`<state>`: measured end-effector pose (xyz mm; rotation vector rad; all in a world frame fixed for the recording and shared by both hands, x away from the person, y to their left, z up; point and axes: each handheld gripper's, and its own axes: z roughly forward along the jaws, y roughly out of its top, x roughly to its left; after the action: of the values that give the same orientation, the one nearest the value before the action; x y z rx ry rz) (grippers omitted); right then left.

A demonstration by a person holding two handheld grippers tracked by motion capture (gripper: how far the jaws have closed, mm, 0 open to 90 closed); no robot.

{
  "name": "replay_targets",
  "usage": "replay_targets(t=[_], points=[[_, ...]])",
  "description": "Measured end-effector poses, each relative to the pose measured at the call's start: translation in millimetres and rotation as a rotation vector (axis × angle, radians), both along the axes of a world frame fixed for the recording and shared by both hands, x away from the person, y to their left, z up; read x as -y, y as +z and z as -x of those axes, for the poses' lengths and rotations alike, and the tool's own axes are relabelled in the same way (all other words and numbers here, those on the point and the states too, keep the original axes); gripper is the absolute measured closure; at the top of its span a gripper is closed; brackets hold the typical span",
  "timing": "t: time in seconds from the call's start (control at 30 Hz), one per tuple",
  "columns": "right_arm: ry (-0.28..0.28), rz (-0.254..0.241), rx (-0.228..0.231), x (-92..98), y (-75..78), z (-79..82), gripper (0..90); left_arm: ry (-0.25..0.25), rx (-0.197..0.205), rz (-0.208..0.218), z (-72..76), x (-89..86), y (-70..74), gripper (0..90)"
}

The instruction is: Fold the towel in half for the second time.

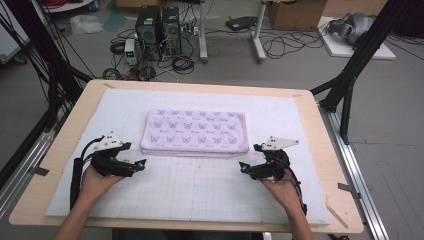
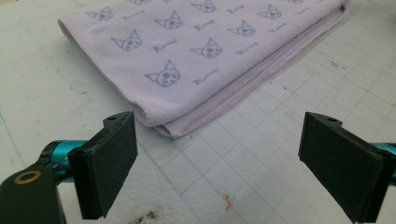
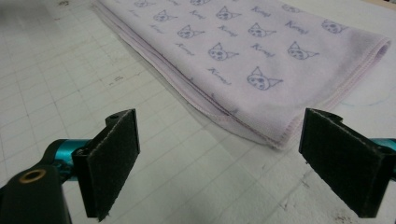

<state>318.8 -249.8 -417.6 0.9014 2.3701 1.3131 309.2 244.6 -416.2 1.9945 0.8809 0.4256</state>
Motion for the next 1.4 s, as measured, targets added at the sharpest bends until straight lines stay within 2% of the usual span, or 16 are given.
replay_targets(t=[0.2, 0.7, 1.03, 1.4], points=[[-0.01, -0.017, 0.007, 5.3, 0.5, 7.2, 11.6, 0.009, 0.003, 0.009, 6.5, -4.0, 0.9, 11.8], [-0.011, -0.023, 0.015, 17.5, -2.6, 25.4, 11.3, 0.0, 0.02, -0.007, 24.1, -8.0, 0.9, 11.6], [-0.033, -0.035, 0.012, 28.9, -3.7, 40.5, 11.3, -0.002, 0.03, -0.006, 38.3, -10.4, 0.3, 11.6], [-0.045, -0.047, 0.013, 35.6, -5.2, 55.7, 11.3, 0.008, 0.024, -0.009, 42.8, -15.3, -2.5, 11.6]])
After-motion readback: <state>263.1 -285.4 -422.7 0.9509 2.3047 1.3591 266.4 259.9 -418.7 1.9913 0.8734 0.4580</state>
